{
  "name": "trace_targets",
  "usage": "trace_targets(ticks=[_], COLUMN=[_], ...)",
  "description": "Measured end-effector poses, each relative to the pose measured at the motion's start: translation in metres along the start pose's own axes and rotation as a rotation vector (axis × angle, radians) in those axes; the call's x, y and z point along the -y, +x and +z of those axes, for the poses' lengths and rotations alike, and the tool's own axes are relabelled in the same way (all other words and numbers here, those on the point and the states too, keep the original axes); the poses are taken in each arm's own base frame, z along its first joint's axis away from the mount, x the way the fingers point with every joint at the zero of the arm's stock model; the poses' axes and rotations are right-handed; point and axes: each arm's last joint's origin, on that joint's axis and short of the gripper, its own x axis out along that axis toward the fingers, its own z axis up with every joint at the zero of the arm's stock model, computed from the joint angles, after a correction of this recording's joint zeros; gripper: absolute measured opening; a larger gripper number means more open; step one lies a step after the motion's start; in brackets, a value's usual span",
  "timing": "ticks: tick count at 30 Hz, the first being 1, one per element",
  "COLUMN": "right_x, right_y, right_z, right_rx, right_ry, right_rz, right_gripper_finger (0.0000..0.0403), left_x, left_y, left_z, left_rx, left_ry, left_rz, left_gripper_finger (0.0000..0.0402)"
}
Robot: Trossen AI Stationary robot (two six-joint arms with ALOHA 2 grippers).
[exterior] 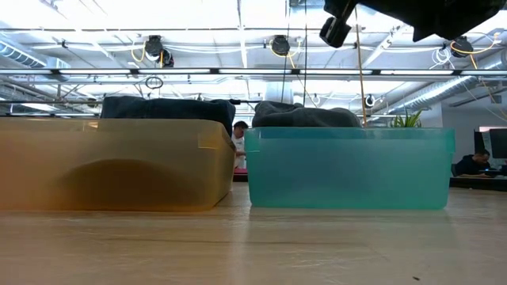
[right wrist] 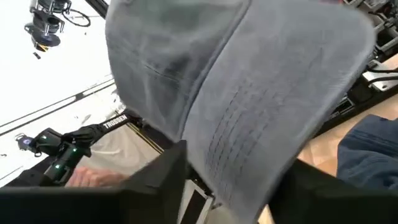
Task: Pick & Place hat
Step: Put the bottom gray cap into the green bin
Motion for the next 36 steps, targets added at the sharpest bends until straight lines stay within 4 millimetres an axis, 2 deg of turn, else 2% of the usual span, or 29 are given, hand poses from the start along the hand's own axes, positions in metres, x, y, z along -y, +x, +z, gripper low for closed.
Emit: trace_targets(ticks=[5,7,17,22,29,36], right_x=[0.001,0.001,-0.003,-0.010,-0.020,-0.022], right_y=[0.000,0.000,0.000,-0.005,-0.038,-0.070], right_z=[-0.001,-0.001,-0.002,0.001,0.000,-0.010], right_rx=[-0.010,-0.010,-0.009,-0.013,0.074,0.113], right_ry=[-0.095,-0.147,-0.231,-0.277,-0.361,-0.500], right_rz=[-0.011,-0.011,0.010,0.023,0.009,0.009], right_gripper_finger=[0.0040,0.0012,0.0002,0.0001,0.0001,0.0001], left_x=[0.000,0.000,-0.001,-0.001,0.002,-0.001], left_y=[0.000,0.000,-0.006,-0.025,-0.059,-0.078], left_z=[-0.005,-0.006,-0.005,-0.001,-0.001,0.000], left_rx=[-0.064,-0.081,-0.086,-0.090,-0.139,-0.125], left_ry=[-0.059,-0.080,-0.207,-0.240,-0.344,-0.479], left_rz=[0.029,0.053,0.087,0.119,0.122,0.149], left_gripper_finger=[0.0016,0.0030,0.0098,0.0160,0.0259,0.0313])
